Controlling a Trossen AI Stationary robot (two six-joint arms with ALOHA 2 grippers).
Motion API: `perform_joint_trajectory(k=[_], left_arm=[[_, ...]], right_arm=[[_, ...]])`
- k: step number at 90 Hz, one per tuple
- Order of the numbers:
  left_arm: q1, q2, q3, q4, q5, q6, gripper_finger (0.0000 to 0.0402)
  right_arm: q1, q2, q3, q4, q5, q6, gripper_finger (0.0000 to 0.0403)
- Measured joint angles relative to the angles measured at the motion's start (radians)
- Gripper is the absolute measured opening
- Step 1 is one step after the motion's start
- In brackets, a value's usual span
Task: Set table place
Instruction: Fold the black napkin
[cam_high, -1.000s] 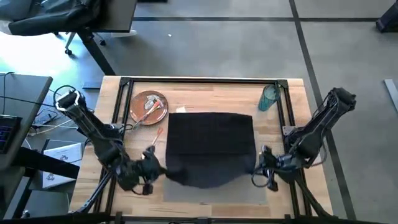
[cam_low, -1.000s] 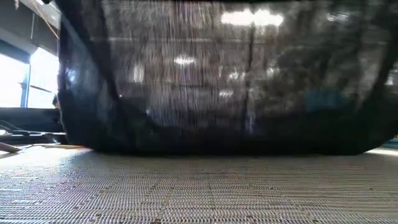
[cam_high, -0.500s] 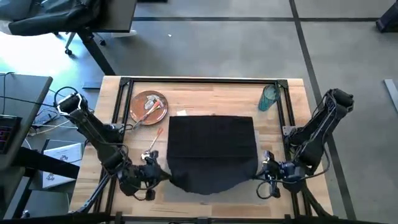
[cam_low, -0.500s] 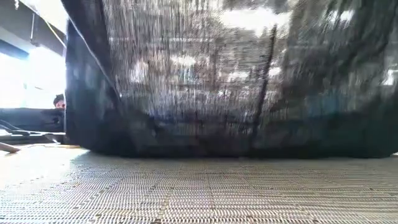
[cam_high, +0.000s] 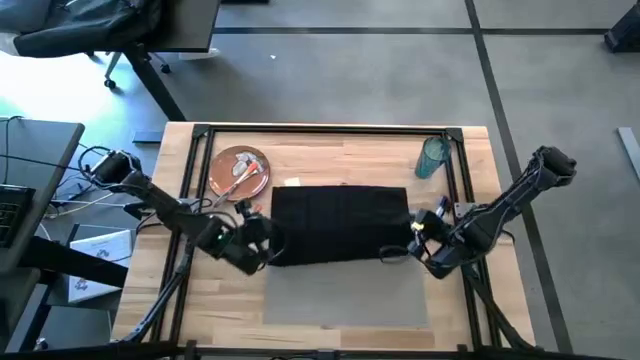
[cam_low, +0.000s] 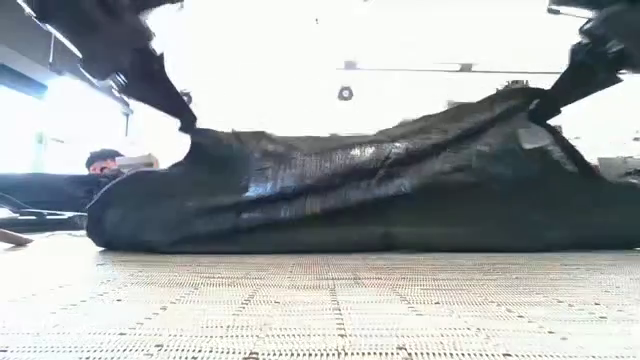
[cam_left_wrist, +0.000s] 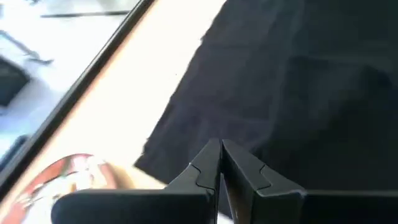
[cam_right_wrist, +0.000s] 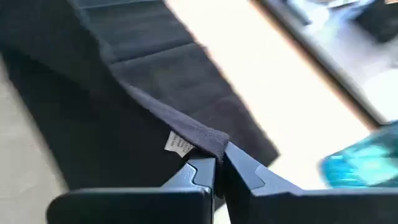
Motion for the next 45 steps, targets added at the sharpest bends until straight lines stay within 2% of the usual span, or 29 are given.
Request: perform_joint_trajectory(k=[19,45], left_arm=[[0.098,0.000,-0.033,0.016,-0.005,0.065,0.0000],[0.165,0.000,-0.033,0.013,-0.103,0.144,0.0000]], right_arm=[[-0.133,0.000,-0.037,-0.007,-0.002,-0.034,0.0000],[-0.244,0.000,-0.192,0.157,-0.044,-0.090,0.0000]])
